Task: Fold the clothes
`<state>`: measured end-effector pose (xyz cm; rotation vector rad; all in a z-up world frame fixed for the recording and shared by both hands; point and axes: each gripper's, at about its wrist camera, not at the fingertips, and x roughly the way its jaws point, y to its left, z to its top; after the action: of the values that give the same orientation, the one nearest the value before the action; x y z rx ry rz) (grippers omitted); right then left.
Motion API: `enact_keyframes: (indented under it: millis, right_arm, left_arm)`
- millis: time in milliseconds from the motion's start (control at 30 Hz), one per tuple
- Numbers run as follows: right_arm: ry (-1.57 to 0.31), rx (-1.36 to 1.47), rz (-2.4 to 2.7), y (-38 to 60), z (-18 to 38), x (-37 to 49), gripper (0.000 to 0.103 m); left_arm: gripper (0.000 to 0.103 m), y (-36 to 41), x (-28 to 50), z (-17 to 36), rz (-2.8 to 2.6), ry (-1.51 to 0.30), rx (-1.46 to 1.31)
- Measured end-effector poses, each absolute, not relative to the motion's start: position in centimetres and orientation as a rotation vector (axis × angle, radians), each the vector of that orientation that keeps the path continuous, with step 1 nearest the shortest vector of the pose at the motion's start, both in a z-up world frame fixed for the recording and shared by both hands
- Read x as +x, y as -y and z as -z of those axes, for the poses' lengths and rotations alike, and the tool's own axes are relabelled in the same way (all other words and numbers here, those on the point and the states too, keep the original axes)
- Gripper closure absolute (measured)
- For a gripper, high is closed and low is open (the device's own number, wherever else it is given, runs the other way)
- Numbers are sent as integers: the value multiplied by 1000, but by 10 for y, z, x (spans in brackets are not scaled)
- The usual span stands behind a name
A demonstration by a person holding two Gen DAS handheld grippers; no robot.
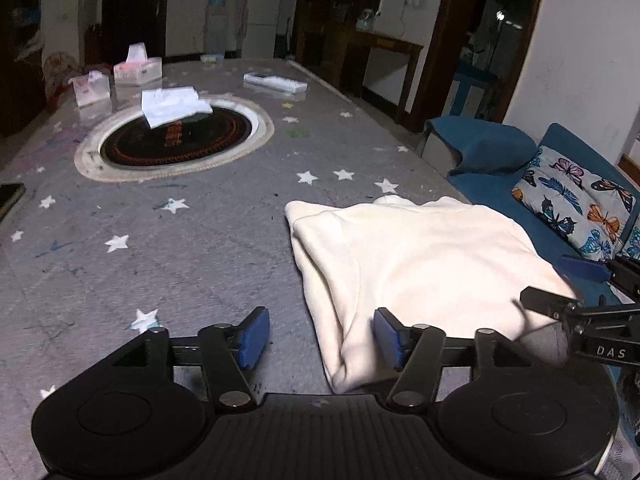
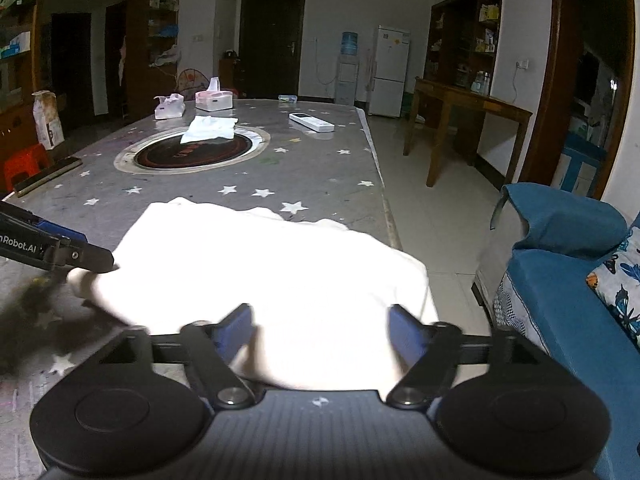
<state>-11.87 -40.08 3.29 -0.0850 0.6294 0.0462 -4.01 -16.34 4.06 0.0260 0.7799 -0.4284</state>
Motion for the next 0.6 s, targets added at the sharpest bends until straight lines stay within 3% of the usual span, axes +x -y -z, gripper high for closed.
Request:
enact_keyframes:
  millis: [67, 133, 200, 367, 600]
  right_arm:
    - [-613, -83, -36, 397, -34, -126, 15]
    - [-604, -79, -33, 392, -34, -133, 5]
    - [-597, -83, -26, 387, -33, -138, 1]
    - [-564, -118, 3, 374, -36, -150, 0]
    - [-532, -95, 17, 366, -37, -165, 0]
  left_arm:
    - [31, 161, -48, -42, 430, -747, 38]
    - [23, 159, -56, -43, 437, -714, 48]
    - [16, 157, -63, -45, 442, -688, 50]
    - [2, 154, -77, -52, 445, -629, 43]
    - [0, 151, -97, -59, 429, -564, 45]
